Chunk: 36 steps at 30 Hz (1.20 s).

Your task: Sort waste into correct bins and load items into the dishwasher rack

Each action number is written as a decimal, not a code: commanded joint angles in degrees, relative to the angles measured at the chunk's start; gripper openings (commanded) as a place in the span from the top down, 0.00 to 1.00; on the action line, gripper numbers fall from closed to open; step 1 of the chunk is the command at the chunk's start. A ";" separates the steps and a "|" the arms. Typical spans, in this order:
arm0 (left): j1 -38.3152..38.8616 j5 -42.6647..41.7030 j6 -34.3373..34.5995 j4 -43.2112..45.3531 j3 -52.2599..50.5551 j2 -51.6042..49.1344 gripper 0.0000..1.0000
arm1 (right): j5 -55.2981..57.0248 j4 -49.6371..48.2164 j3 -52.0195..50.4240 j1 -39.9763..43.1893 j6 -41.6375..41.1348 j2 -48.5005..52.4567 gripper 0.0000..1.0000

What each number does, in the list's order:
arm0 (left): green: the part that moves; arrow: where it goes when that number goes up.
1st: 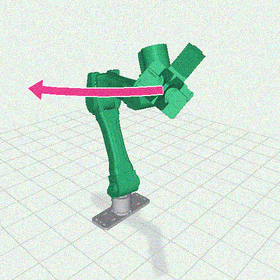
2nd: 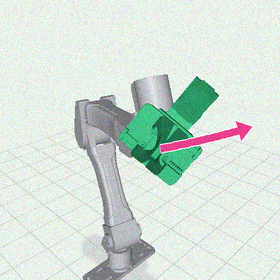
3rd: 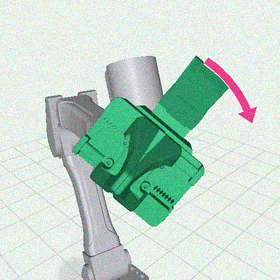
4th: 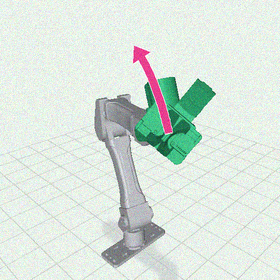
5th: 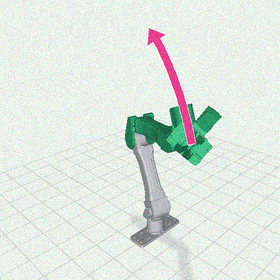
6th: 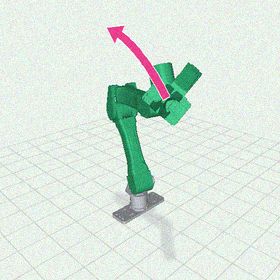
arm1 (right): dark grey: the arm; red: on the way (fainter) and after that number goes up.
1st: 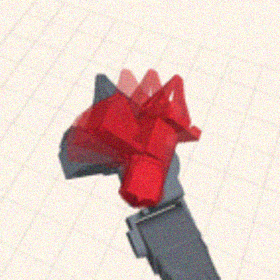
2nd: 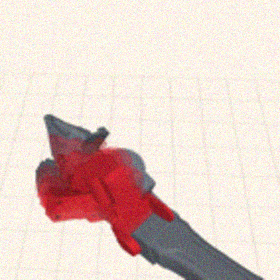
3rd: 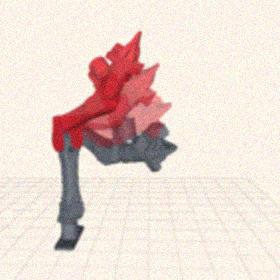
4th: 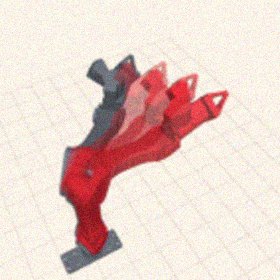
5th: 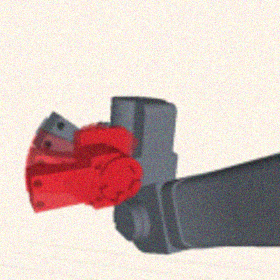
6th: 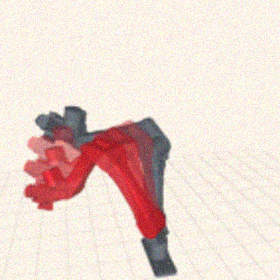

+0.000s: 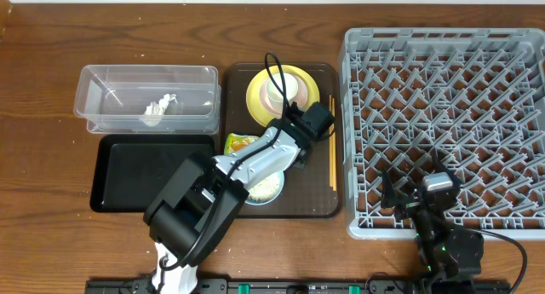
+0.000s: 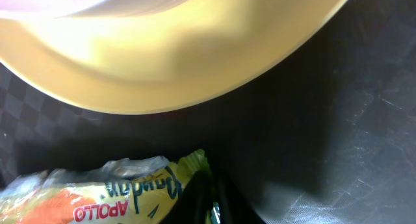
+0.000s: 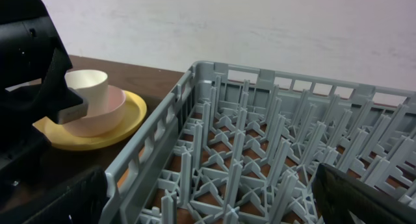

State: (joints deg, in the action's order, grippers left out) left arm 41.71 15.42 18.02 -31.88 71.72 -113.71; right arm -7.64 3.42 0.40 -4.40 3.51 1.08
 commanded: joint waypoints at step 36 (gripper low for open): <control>-16.55 -4.48 10.82 -27.50 -0.26 19.74 0.91 | 0.35 0.24 -0.09 0.26 -0.24 0.07 0.01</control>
State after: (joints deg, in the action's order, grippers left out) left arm 27.90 16.80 25.41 -56.93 71.64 -94.39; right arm -7.64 3.40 0.40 -4.40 3.51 1.08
